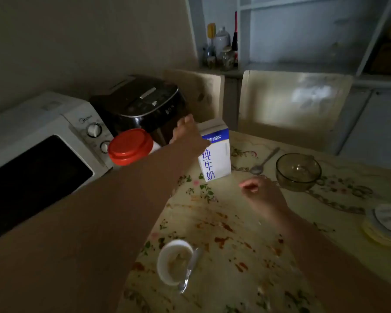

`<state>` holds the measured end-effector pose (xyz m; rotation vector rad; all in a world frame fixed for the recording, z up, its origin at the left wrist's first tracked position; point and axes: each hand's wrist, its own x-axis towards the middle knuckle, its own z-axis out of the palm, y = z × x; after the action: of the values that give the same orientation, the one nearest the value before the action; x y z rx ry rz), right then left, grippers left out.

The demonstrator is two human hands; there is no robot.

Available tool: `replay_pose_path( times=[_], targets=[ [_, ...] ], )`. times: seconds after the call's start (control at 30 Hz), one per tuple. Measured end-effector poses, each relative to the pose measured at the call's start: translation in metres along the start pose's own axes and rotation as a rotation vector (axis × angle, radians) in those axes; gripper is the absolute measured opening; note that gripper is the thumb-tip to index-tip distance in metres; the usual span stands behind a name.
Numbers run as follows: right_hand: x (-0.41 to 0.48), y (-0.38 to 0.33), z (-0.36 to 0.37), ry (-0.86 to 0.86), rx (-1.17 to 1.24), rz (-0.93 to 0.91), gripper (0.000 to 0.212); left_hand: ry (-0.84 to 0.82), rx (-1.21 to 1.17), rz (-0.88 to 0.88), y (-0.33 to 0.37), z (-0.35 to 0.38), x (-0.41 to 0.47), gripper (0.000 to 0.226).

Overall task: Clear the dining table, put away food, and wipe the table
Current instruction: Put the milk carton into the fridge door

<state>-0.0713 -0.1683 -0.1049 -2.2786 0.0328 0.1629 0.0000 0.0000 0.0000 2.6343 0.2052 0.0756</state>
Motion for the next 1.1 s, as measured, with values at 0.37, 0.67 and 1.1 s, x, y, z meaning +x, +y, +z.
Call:
replay_pose_path(
  times=[0.37, 0.67, 1.1],
  targets=[
    [0.023, 0.027, 0.007, 0.007, 0.063, 0.036, 0.017, -0.029, 0.062, -0.047, -0.008, 0.033, 0.023, 0.084],
    [0.012, 0.024, 0.004, -0.015, 0.038, 0.041, 0.021, 0.071, -0.170, 0.103, -0.011, 0.035, -0.005, 0.064],
    [-0.025, -0.050, 0.012, -0.032, 0.043, 0.017, 0.032, 0.095, -0.212, 0.067, -0.031, -0.054, -0.072, 0.064]
  ],
)
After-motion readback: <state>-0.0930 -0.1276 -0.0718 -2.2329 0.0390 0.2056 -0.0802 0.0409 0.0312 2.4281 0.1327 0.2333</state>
